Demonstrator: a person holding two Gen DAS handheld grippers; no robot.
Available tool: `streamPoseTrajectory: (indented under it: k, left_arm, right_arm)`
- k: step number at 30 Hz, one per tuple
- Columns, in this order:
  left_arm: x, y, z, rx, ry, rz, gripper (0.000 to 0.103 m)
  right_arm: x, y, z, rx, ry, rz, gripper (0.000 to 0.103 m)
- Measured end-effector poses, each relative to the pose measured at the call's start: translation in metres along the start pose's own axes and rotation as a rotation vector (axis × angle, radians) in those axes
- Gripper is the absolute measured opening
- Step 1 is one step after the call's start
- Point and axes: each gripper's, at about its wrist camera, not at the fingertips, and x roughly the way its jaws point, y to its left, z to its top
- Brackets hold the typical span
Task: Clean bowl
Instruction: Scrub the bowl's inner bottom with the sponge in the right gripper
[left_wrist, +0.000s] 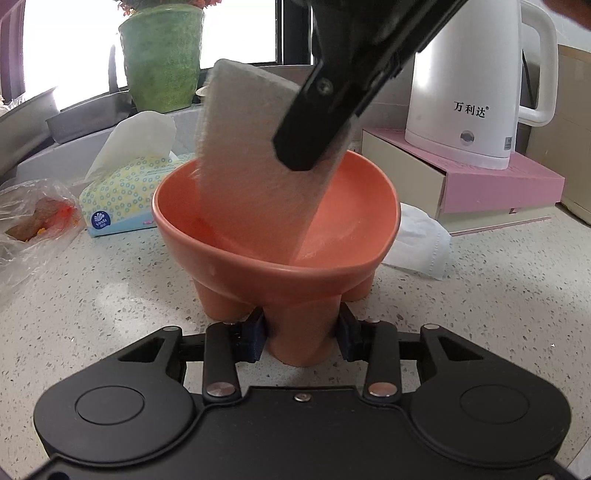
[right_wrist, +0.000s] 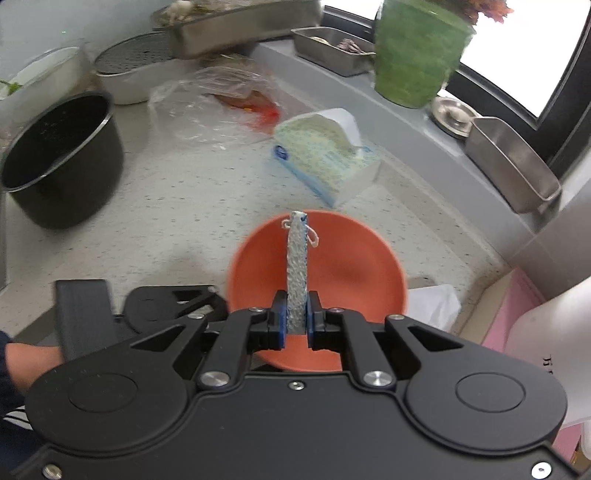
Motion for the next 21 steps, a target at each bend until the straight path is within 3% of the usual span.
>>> streamPoseTrajectory:
  k: [12,21]
  left_arm:
    - [0.0,0.001,-0.001,-0.004,0.0,-0.003,0.038]
    - [0.0,0.001,-0.001,-0.006,0.002,-0.003,0.038]
  right_arm:
    - [-0.002,-0.021,-0.009,0.005,0.021,-0.06,0.011]
    - [-0.013,-0.015,-0.023,-0.017,0.032,-0.045,0.011]
